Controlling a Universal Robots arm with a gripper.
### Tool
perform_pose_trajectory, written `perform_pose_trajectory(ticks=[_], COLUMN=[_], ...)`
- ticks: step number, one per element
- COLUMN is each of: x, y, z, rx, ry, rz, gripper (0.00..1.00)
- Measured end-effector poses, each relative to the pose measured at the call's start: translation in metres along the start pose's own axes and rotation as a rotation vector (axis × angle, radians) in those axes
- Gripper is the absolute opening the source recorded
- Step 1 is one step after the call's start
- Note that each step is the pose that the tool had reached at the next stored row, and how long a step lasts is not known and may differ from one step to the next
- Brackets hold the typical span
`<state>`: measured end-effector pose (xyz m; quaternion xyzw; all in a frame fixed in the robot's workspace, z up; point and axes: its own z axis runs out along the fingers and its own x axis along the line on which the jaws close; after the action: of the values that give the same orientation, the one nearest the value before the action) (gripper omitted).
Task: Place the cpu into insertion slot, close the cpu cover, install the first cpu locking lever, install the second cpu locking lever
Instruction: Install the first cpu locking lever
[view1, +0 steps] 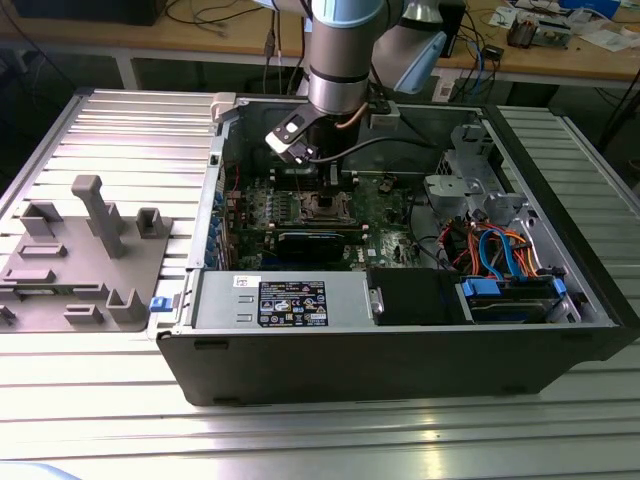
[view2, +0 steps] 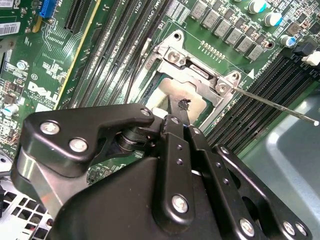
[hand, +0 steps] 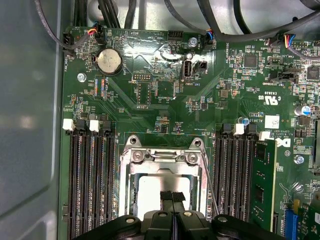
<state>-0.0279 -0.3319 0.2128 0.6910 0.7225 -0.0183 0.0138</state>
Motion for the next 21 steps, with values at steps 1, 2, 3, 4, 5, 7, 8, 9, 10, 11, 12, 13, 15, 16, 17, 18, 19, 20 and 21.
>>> perform_pose_trajectory(ticks=[1,2,3,4,5,7,8,9,10,11,12,13,15,16,17,18,19,20,21], x=[0.0000,0.0000,0.0000,0.0000,-0.0001,-0.0003,-0.0004,-0.0005,-0.0006,-0.0007,-0.0007,-0.0008,-0.0010,-0.0011,-0.0011,-0.0011,-0.0011,-0.0011,-0.0011], y=[0.0000,0.0001,0.0002,0.0001,0.0001,0.0001,0.0000,0.0000,0.0000,0.0000,0.0000,0.0000,0.0000,-0.0001,-0.0001,0.0000,-0.0001,0.0000,0.0000], z=[0.0000,0.0000,-0.0005,-0.0014,-0.0030,-0.0067,-0.0084,-0.0104,-0.0121,-0.0144,-0.0164,-0.0184,-0.0228,-0.0236,-0.0237,-0.0238,-0.0239,-0.0239,-0.0240], rx=[0.0000,0.0000,0.0001,0.0000,0.0000,0.0000,0.0000,0.0000,0.0000,0.0000,-0.0001,0.0000,0.0000,0.0000,-0.0001,-0.0001,0.0000,-0.0001,-0.0003], ry=[-0.0001,-0.0001,-0.0002,0.0000,0.0000,0.0000,-0.0001,0.0000,-0.0001,-0.0001,0.0000,-0.0001,-0.0001,-0.0002,-0.0001,-0.0002,-0.0003,-0.0002,-0.0004], rz=[0.000,0.000,0.000,0.000,0.000,0.000,0.000,0.000,0.000,0.000,0.000,0.000,0.000,0.000,0.000,0.000,0.000,0.000,-0.005], gripper=[0.11,0.11,0.11,0.11,0.11,0.11,0.11,0.11,0.11,0.11,0.11,0.11,0.11,0.11,0.11,0.11,0.11,0.11,0.11])
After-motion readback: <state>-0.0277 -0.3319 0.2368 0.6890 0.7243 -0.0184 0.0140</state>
